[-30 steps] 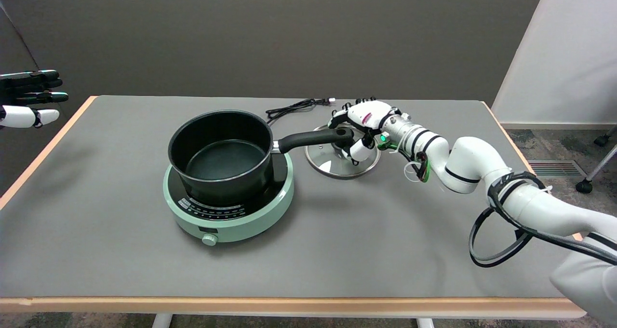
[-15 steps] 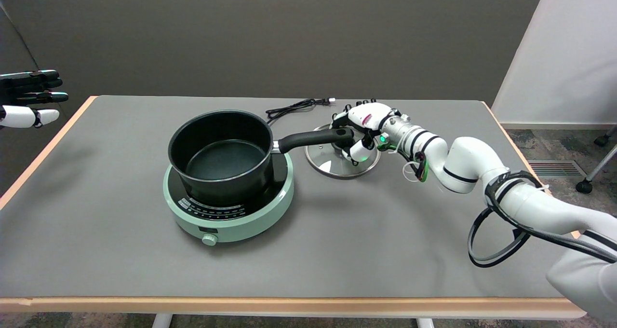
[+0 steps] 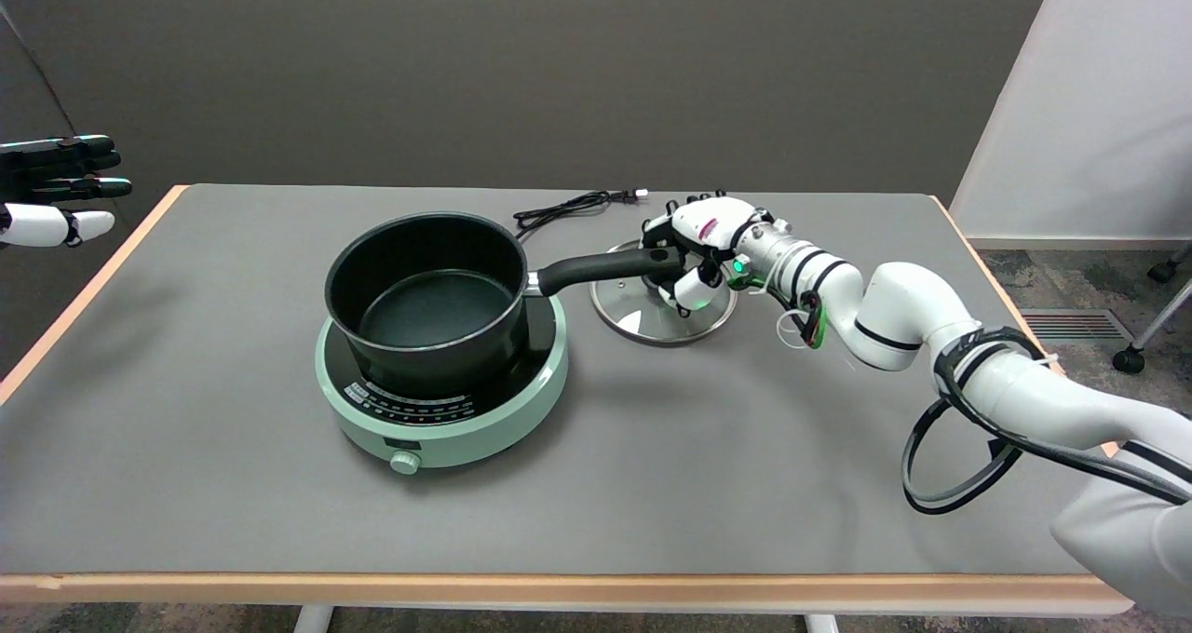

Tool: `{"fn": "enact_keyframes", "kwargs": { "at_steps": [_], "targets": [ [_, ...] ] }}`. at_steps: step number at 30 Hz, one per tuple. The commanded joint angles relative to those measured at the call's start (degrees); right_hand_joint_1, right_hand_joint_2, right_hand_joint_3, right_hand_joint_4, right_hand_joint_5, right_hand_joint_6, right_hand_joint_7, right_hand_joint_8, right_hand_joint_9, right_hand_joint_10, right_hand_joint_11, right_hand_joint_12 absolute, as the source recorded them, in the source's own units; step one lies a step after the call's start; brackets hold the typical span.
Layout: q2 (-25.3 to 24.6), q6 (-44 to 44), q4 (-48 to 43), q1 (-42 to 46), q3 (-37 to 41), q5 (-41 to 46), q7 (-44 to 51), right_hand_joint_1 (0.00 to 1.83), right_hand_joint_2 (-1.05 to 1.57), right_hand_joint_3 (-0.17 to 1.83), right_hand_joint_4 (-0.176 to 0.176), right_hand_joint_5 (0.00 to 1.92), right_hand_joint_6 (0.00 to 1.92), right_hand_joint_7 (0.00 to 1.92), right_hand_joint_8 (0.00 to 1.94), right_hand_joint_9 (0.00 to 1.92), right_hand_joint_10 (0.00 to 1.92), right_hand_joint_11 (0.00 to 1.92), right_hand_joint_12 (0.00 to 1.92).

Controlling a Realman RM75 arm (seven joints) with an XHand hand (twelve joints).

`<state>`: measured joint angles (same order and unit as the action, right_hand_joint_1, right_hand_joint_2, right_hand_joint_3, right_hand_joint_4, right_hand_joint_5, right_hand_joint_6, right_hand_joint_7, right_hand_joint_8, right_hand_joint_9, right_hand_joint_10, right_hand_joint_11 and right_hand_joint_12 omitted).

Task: Pick up the pot lid.

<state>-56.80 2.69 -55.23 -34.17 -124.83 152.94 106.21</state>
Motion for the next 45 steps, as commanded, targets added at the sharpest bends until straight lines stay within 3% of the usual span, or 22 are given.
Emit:
{"fn": "enact_keyframes", "kwargs": {
  "at_steps": [1,4,6,8,9,10,16,23,27,28,29,30,32,36,45],
  "targets": [
    [-0.12,0.62,0.51,-0.47,-0.13,0.1,0.0,0.95,0.72,0.83,0.176,0.63,0.81,0.71,0.77,0.67,0.79,0.43,0.49],
    [-0.12,0.77,0.66,-0.55,-0.13,0.1,0.0,0.94,0.75,0.84,0.176,0.6,0.97,0.67,0.92,0.64,0.94,0.44,0.52],
    [-0.12,0.93,0.66,-0.55,-0.13,0.1,0.0,0.86,1.14,0.3,0.176,0.67,1.48,0.66,1.02,0.63,1.02,0.43,0.6],
    [-0.12,0.99,0.66,-0.55,-0.15,0.1,0.0,0.85,1.13,0.34,0.176,0.65,1.52,0.67,1.06,0.64,1.06,0.43,0.63],
    [-0.12,1.26,0.66,-0.55,-0.21,0.1,0.0,0.93,1.14,0.31,0.134,0.65,1.53,0.69,1.17,0.64,1.1,0.44,0.63],
    [-0.12,1.34,0.66,-0.55,-0.21,0.1,0.0,1.12,1.16,0.24,0.038,0.65,1.53,0.75,1.39,0.65,1.17,0.45,0.63],
    [-0.04,1.68,0.66,-0.63,-0.21,0.1,0.0,1.16,1.08,0.31,-0.004,0.69,1.49,0.88,1.23,0.76,1.25,0.47,0.67],
    [0.2,1.97,0.66,-0.71,-0.23,0.1,0.0,1.16,1.06,0.35,-0.015,0.67,1.48,0.87,1.3,0.77,1.4,0.51,0.74],
    [0.3,1.63,0.66,-0.96,-0.63,0.1,0.0,1.16,1.12,0.28,-0.002,0.62,1.51,0.83,1.32,0.71,1.45,0.5,0.75],
    [0.36,1.55,0.63,-1.03,-0.69,0.1,0.0,1.32,1.02,0.35,0.158,0.59,1.18,0.83,1.31,0.69,1.41,0.5,0.72],
    [0.39,1.47,0.45,-1.03,-0.69,0.1,0.0,1.04,0.77,0.85,0.176,0.62,0.96,0.8,0.9,0.69,1.31,0.48,0.69],
    [0.53,1.41,0.24,-1.03,-0.69,0.1,0.0,0.99,0.7,0.92,0.176,0.63,0.8,0.8,0.73,0.69,1.22,0.47,0.67],
    [0.77,1.41,-0.27,-1.03,-0.69,0.1,0.0,0.95,0.69,0.88,0.176,0.65,0.49,0.79,0.41,0.73,0.86,0.43,0.64],
    [1.54,0.99,-1.93,-0.95,-0.69,0.1,0.0,0.95,0.62,0.99,0.176,0.54,0.28,0.67,0.26,0.68,0.54,0.38,0.62],
    [4.54,-1.7,-6.6,0.17,-0.69,-0.4,0.0,0.92,0.58,0.99,0.176,0.54,0.25,0.63,0.23,0.67,0.44,0.39,0.6]
  ]
}}
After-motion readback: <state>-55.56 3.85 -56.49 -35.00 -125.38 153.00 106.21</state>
